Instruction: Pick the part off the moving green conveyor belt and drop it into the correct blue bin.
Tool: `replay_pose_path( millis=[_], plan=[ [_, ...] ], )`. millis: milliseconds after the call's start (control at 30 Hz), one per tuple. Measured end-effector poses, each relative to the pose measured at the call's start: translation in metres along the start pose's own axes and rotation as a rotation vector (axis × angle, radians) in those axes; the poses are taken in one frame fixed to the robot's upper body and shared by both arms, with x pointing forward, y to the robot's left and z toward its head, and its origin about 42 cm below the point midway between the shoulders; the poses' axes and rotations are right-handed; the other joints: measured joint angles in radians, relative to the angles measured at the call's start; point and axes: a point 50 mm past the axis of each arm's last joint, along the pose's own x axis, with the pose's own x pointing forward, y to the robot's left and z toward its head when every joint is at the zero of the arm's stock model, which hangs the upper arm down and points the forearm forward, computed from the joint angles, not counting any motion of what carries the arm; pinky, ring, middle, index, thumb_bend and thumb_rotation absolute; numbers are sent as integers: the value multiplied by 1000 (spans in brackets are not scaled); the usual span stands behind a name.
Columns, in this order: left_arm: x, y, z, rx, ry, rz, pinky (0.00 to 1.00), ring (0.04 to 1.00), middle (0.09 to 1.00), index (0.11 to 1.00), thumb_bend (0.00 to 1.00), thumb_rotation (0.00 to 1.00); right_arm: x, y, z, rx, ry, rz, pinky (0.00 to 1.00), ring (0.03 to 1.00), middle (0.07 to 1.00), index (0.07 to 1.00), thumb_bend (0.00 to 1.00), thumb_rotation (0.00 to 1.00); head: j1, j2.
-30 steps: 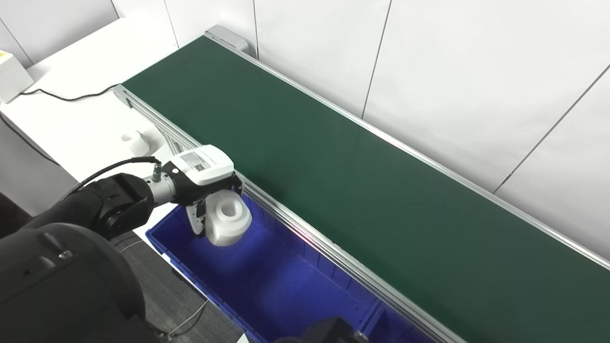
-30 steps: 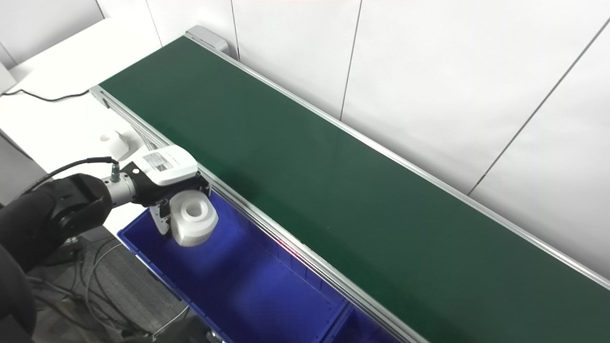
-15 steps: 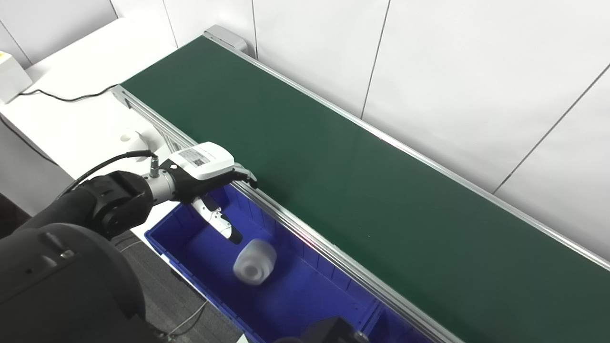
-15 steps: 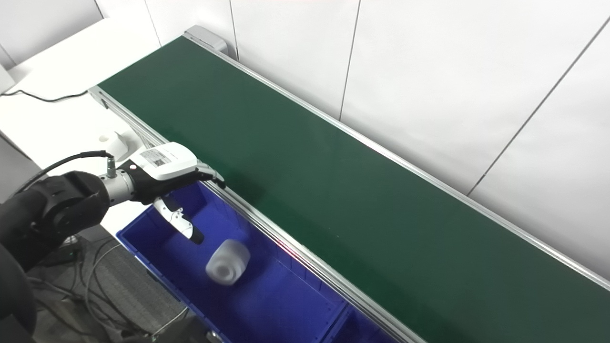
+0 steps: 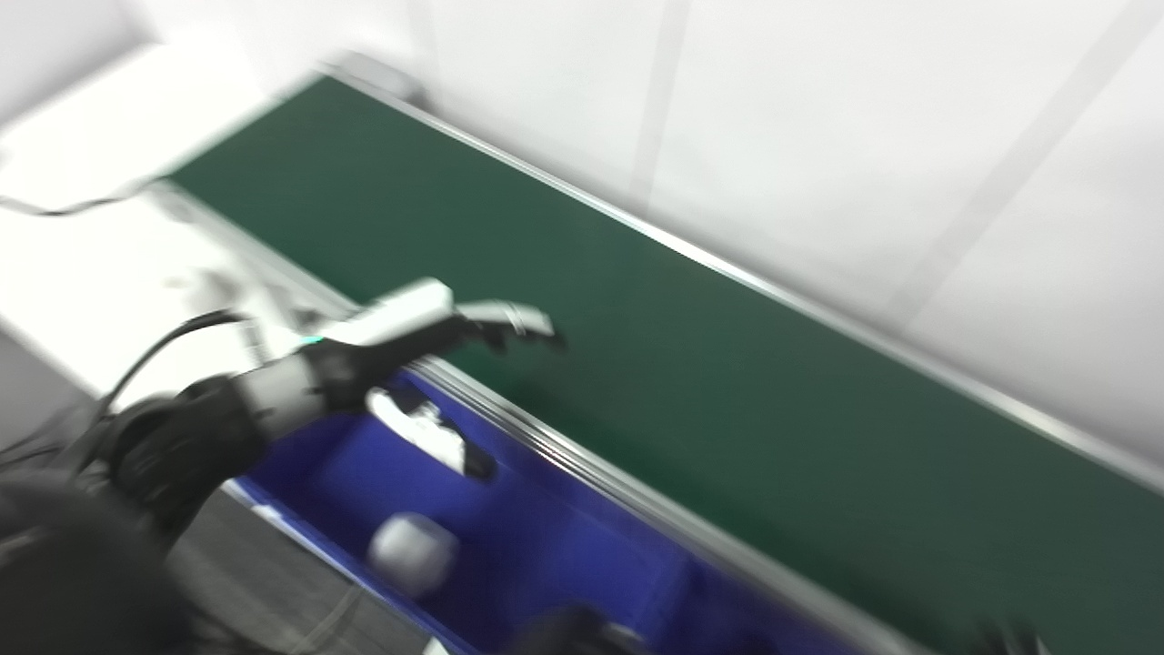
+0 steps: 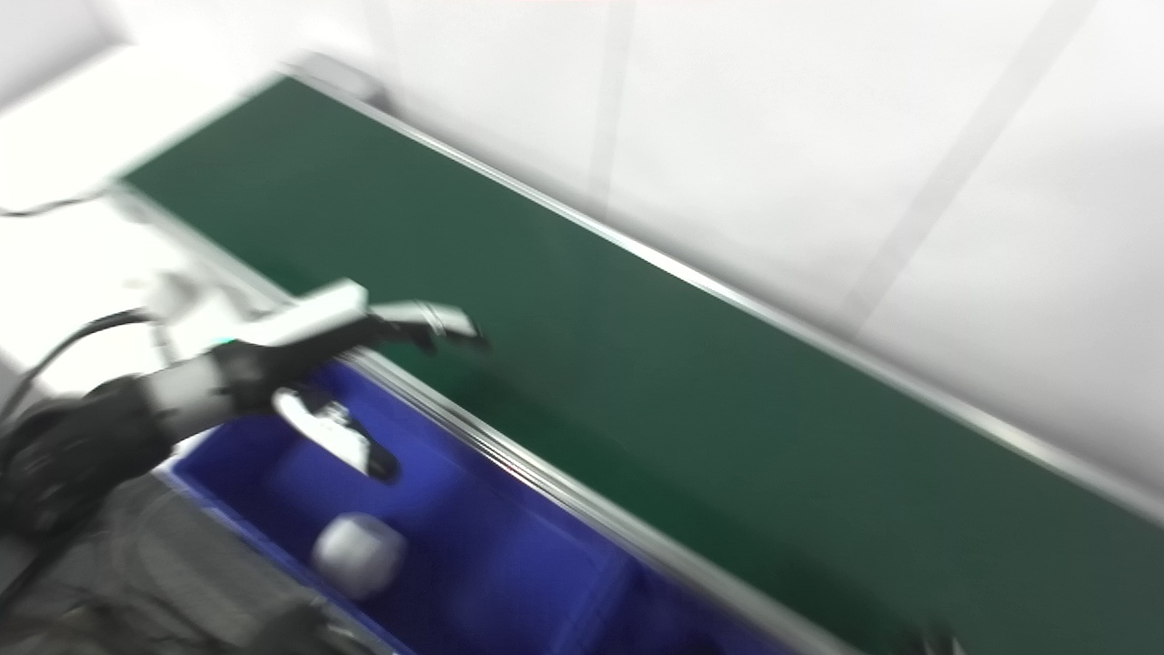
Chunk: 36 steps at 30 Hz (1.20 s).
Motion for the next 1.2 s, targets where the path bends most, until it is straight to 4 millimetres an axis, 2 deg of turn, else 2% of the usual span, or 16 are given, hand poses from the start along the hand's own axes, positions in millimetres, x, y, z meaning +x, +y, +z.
replay_pose_path(
  millis=[100, 133, 167, 200, 267, 300, 333, 400, 433, 500, 567, 667, 800, 933, 1100, 1200],
  plan=[
    [14, -45, 12, -294, -26, 218, 805, 847, 864, 854, 807, 746, 6, 25, 0, 0, -12, 22, 801, 852, 849, 925, 849, 880, -188, -6],
    [17, -57, 14, -374, -9, 269, 846, 874, 884, 873, 789, 762, 8, 32, 0, -1, -15, 25, 797, 851, 848, 928, 863, 878, -297, -8],
    [19, -67, 16, -428, 18, 301, 853, 879, 888, 877, 786, 765, 9, 40, 0, -8, -16, 28, 797, 851, 847, 929, 866, 878, -298, -8],
    [19, -77, 17, -473, 37, 314, 907, 911, 918, 912, 769, 789, 10, 49, 2, -9, -16, 25, 810, 857, 853, 939, 855, 880, -298, -8],
    [15, -97, 11, -539, 99, 306, 959, 964, 973, 972, 710, 828, 12, 60, 3, -14, -17, 17, 821, 863, 859, 948, 838, 881, -391, 5],
    [13, -111, 4, -570, 134, 277, 967, 976, 986, 986, 693, 837, 13, 66, 3, -12, -17, 8, 823, 863, 860, 949, 835, 881, -405, 9],
    [10, -122, -4, -589, 176, 246, 950, 960, 975, 980, 727, 788, 13, 69, 3, -13, -15, -1, 827, 869, 864, 955, 828, 891, -444, 21],
    [3, -141, -19, -569, 227, 169, 955, 969, 991, 996, 748, 834, 14, 76, 3, -17, -14, -16, 822, 868, 862, 953, 826, 890, -445, 21],
    [-1, -144, -30, -532, 244, 128, 957, 971, 989, 998, 764, 839, 14, 79, 3, -20, -11, -24, 818, 867, 863, 952, 824, 889, -481, 31],
    [-6, -139, -47, -460, 262, 65, 964, 974, 989, 1000, 774, 848, 14, 86, 3, -23, -8, -36, 806, 866, 866, 952, 816, 893, -514, 40],
    [-3, -130, -57, -406, 265, 28, 970, 967, 998, 1000, 766, 854, 13, 90, 6, -29, -11, -53, 806, 870, 870, 952, 800, 898, -514, 44],
    [10, -129, -55, -400, 226, 20, 970, 964, 1000, 1000, 780, 867, 9, 90, 6, -37, -6, -77, 815, 874, 868, 945, 800, 897, -503, 54],
    [22, -138, -37, -432, 176, -3, 963, 974, 1000, 1000, 778, 877, 4, 91, 7, -30, 3, -89, 819, 870, 864, 939, 806, 895, -467, 75],
    [24, -131, -17, -485, 152, 12, 998, 999, 1000, 1000, 760, 856, -1, 87, 14, -22, -3, -97, 817, 871, 866, 940, 821, 897, -416, 97],
    [12, -119, 30, -571, 88, 65, 1000, 1000, 1000, 1000, 706, 920, -4, 78, 21, -39, -1, -98, 785, 845, 853, 937, 807, 900, -370, 107],
    [-2, -116, 24, -541, 126, 54, 1000, 1000, 1000, 1000, 652, 915, -3, 77, 23, -49, -7, -94, 786, 845, 856, 926, 799, 898, -354, 101]
  ],
)
